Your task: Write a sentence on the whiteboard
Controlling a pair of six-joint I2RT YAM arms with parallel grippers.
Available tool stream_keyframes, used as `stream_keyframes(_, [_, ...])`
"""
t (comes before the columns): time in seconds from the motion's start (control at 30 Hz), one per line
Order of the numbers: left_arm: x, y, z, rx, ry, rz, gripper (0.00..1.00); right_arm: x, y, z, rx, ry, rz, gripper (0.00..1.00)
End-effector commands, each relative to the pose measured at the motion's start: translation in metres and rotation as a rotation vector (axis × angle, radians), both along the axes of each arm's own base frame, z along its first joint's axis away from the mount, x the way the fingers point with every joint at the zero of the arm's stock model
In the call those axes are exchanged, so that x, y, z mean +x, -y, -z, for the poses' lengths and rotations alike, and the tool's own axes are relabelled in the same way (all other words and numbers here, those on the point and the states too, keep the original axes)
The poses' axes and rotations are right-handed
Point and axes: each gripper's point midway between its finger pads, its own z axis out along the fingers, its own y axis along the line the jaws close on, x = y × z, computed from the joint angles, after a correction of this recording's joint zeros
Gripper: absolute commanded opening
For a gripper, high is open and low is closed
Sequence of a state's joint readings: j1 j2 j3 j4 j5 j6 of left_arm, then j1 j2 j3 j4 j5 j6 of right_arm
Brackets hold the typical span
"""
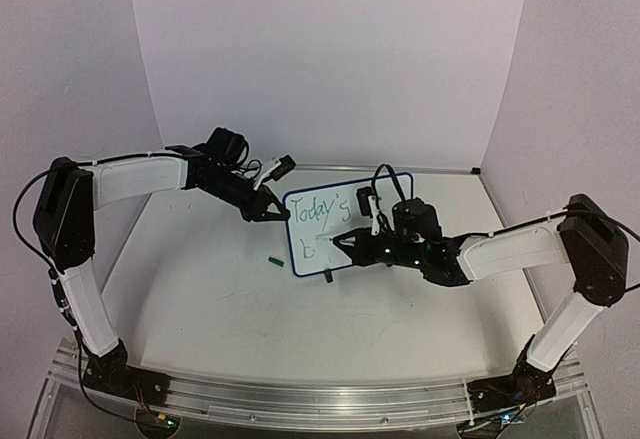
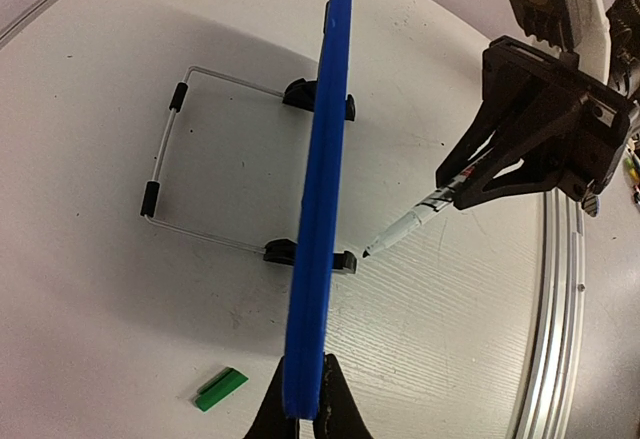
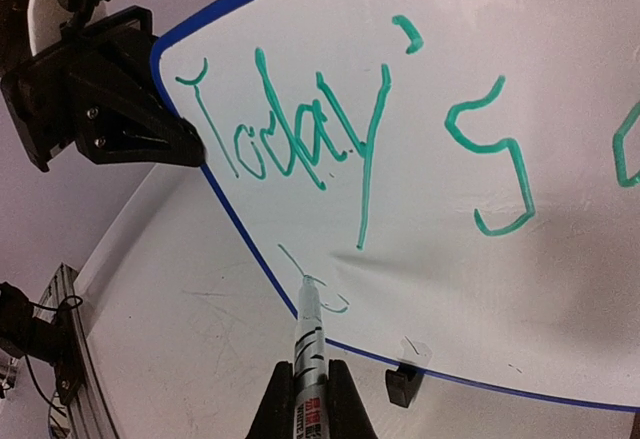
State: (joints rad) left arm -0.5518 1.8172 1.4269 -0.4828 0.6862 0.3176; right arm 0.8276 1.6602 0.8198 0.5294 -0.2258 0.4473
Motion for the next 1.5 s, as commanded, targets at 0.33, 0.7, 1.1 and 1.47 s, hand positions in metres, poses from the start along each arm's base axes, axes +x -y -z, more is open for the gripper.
stream_keyframes(0.33, [0.000, -0.006, -0.003, 0.042, 0.039, -0.011, 0.00, 0.029, 0.003, -0.004, -0.005, 0.029, 0.112, 0.00])
stream_keyframes(0.7, [0.000, -0.006, -0.003, 0.041, 0.040, -0.010, 0.00, 0.011, 0.007, 0.040, -0.061, -0.073, 0.069, 0.00])
stream_keyframes(1.1, [0.000, -0.007, -0.004, 0.042, 0.043, -0.011, 0.00, 0.010, 0.018, 0.036, -0.063, -0.059, 0.105, 0.00])
stream_keyframes(1.47, [0.000, -0.007, -0.006, 0.039, 0.047, -0.011, 0.00, 0.002, 0.017, 0.013, -0.020, -0.024, 0.068, 0.00])
